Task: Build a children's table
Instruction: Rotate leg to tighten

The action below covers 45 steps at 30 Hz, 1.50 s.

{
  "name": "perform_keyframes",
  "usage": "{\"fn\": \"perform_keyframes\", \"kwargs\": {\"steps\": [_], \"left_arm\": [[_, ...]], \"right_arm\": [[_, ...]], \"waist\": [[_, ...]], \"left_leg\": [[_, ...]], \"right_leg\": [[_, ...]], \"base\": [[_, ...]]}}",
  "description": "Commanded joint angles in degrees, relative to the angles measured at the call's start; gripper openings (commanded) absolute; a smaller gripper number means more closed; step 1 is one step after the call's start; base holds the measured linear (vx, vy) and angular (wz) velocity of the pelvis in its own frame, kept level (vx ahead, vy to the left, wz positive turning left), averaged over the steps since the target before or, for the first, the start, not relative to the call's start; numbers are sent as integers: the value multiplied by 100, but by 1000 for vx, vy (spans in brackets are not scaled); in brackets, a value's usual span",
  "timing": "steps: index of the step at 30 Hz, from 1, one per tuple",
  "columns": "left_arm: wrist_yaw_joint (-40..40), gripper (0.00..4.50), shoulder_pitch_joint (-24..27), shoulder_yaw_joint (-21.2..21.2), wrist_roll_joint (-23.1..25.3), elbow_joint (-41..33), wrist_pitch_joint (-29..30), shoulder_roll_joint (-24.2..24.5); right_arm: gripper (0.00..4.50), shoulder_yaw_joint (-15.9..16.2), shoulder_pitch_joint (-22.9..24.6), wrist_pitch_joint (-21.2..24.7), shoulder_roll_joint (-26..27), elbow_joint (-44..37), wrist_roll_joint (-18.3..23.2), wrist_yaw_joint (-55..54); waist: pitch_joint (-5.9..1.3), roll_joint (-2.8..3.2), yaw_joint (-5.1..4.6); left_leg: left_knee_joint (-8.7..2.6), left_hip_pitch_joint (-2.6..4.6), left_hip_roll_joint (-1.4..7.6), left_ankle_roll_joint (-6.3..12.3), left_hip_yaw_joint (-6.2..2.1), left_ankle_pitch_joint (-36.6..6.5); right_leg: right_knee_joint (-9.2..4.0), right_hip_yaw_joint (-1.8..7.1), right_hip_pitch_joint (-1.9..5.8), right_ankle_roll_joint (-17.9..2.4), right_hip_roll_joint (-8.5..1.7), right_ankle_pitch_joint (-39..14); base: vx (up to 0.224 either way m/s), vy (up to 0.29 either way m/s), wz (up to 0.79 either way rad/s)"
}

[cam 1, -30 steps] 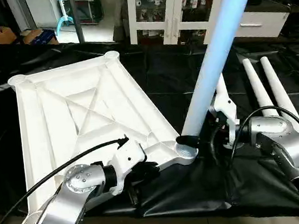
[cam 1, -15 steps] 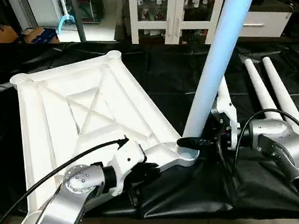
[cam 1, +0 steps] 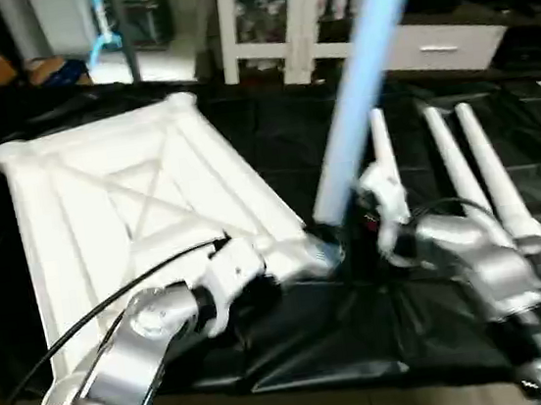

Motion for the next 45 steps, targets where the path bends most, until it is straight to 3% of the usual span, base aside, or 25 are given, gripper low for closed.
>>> {"fn": "perform_keyframes", "kwargs": {"steps": [1, 2, 4, 5, 6, 7, 8, 9, 10, 11, 15, 17, 18, 19, 23, 25, 30, 33, 35, 38, 39, 41, 43, 45], "left_arm": [[147, 0, -169, -274, -27, -130, 190, -347], [446, 0, -305, -213, 46, 15, 402, -568], [733, 0, -421, -143, 119, 140, 585, -768], [1442, 0, -686, 124, 217, 416, 901, -1300], [1599, 0, -742, 195, 226, 472, 959, -1425], [1729, 0, -789, 254, 232, 517, 1007, -1529], [1983, 0, -895, 375, 243, 622, 1061, -1757], [2136, 0, -962, 442, 251, 687, 1075, -1890], [2244, 0, -1018, 479, 278, 737, 1087, -1977], [2288, 0, -1050, 502, 296, 755, 1105, -2026], [2274, 0, -1006, 580, 292, 688, 1172, -1939], [2258, 0, -954, 653, 293, 672, 1171, -1837], [2258, 0, -954, 653, 293, 672, 1171, -1837], [2235, 0, -936, 665, 285, 664, 1157, -1798], [2073, 0, -870, 655, 247, 636, 1046, -1618], [1835, 0, -739, 583, 231, 548, 883, -1353], [1430, 0, -490, 498, 136, 346, 653, -973], [818, 0, -203, 351, -33, 53, 190, -566], [-80, 0, 181, 158, -377, -448, -265, -79], [-392, 0, 318, 84, -522, -651, -328, 87], [-694, 0, 447, -1, -689, -857, -342, 248], [-883, 0, 514, -52, -787, -973, -366, 332], [-974, 0, 542, -75, -841, -1032, -345, 366], [-1037, 0, 561, -90, -866, -1063, -352, 400]], "right_arm": [[196, 25, -93, 261, 230, 766, -435, -1009], [193, -30, -250, 277, 468, 1032, -480, -1478], [193, -94, -389, 294, 665, 1269, -512, -1896], [193, -364, -749, 78, 1148, 1909, -548, -2883], [192, -425, -833, -9, 1252, 2058, -567, -3104], [191, -475, -902, -84, 1337, 2183, -584, -3287], [191, -587, -1064, -292, 1527, 2480, -633, -3743], [191, -625, -1162, -461, 1634, 2658, -682, -3993], [191, -656, -1256, -590, 1734, 2824, -699, -4144], [191, -675, -1341, -722, 1824, 2947, -709, -4221], [190, -635, -1475, -1012, 1921, 3084, -705, -3816], [190, -589, -1470, -1271, 1924, 2969, -647, -3159], [190, -589, -1470, -1271, 1924, 2969, -647, -3159], [246, -568, -1448, -1305, 1898, 2866, -629, -3010], [280, -533, -1339, -1402, 1771, 2491, -565, -2655], [301, -415, -1018, -1195, 1530, 1742, -438, -2242], [342, -267, -475, -763, 1097, 632, -265, -1540], [362, -119, -30, -287, 522, -247, 5, -750], [377, 33, 328, -171, -339, -796, 62, 259], [404, 8, 389, -231, -681, -802, 62, 659], [404, -66, 450, -304, -1078, -736, 71, 1130], [404, -121, 505, -313, -1320, -711, 100, 1432], [404, -156, 529, -356, -1424, -683, 92, 1557], [404, -173, 560, -323, -1501, -728, 117, 1619]], "waist": [[-297, 54, 5], [-284, 60, -44], [-301, 60, -86], [-309, 62, -100], [-302, 44, -134], [-333, 52, -131], [-351, 25, -120], [-348, -5, -132], [-342, 14, -122], [-357, -24, -128], [-364, -12, -103], [-400, 5, -73], [-400, 5, -73], [-415, -4, -66], [-450, -6, -31], [-404, 1, -11], [-372, 16, 13], [-346, 29, 51], [-346, 30, 137], [-326, 30, 164], [-318, 32, 161], [-305, 28, 194], [-301, 7, 195], [-305, 8, 206]], "left_leg": [[-442, -33, 62, -112, -37, -1687], [-445, -21, 60, -159, -38, -1811], [-435, -16, 47, -197, -58, -1929], [-438, -37, 52, -200, -63, -1996], [-432, -25, 53, -227, -58, -2029], [-404, 9, 36, -250, -56, -2021], [-413, -17, 36, -193, -56, -1908], [-422, -40, 43, -157, -42, -1859], [-418, -28, 40, -149, -38, -1858], [-415, -39, 37, -118, -31, -1824], [-423, -74, 49, 4, -10, -1627], [-393, -81, 62, 117, 15, -1140], [-393, -81, 62, 117, 15, -1140], [-377, -91, 59, 181, 25, -873], [-328, -122, 52, 487, 48, -234], [-345, -94, 57, 516, 64, -486], [-382, -64, 98, 262, 52, -933], [-404, -72, 94, 203, 30, -1096], [-398, -65, 114, 233, 35, -1120], [-388, -40, 102, 276, 75, -1225], [-406, -64, 107, 247, 58, -1267], [-389, -17, 117, 253, 78, -1392], [-406, -71, 102, 243, 59, -1388], [-405, -68, 108, 219, 47, -1390]], "right_leg": [[-519, 188, 238, -441, -287, -2891], [-524, 186, 197, -470, -275, -2898], [-530, 163, 210, -435, -268, -2892], [-518, 168, 216, -420, -278, -2829], [-522, 164, 185, -434, -274, -2831], [-527, 158, 180, -428, -272, -2776], [-510, 163, 216, -471, -276, -2493], [-502, 174, 205, -507, -282, -2370], [-500, 162, 202, -523, -262, -2328], [-489, 169, 207, -545, -274, -2241], [-436, 180, 239, -606, -270, -1876], [-342, 206, 276, -785, -271, -1124], [-342, 206, 276, -785, -271, -1124], [-294, 212, 298, -900, -264, -745], [-192, 224, 333, -1177, -253, 122], [-244, 220, 307, -1173, -244, -186], [-312, 236, 275, -961, -250, -880], [-345, 232, 288, -882, -239, -1100], [-336, 257, 285, -843, -259, -1200], [-362, 267, 221, -937, -242, -1360], [-369, 262, 239, -936, -248, -1492], [-401, 276, 199, -929, -250, -1643], [-402, 269, 228, -869, -245, -1801], [-414, 264, 230, -794, -257, -1954]], "base": [[0, 0, 0], [0, 0, 0], [0, 0, 0], [0, 0, 0], [0, 0, 0], [0, 0, 0], [0, 0, 0], [0, 0, 0], [0, 0, 0], [0, 0, 0], [0, 0, 0], [0, 0, 0], [0, 0, 0], [0, 0, 0], [0, 0, 0], [0, 0, 0], [0, 0, 0], [0, 0, 0], [0, 0, 0], [0, 0, 0], [0, 0, 0], [0, 0, 0], [0, 0, 0], [0, 0, 0]]}}
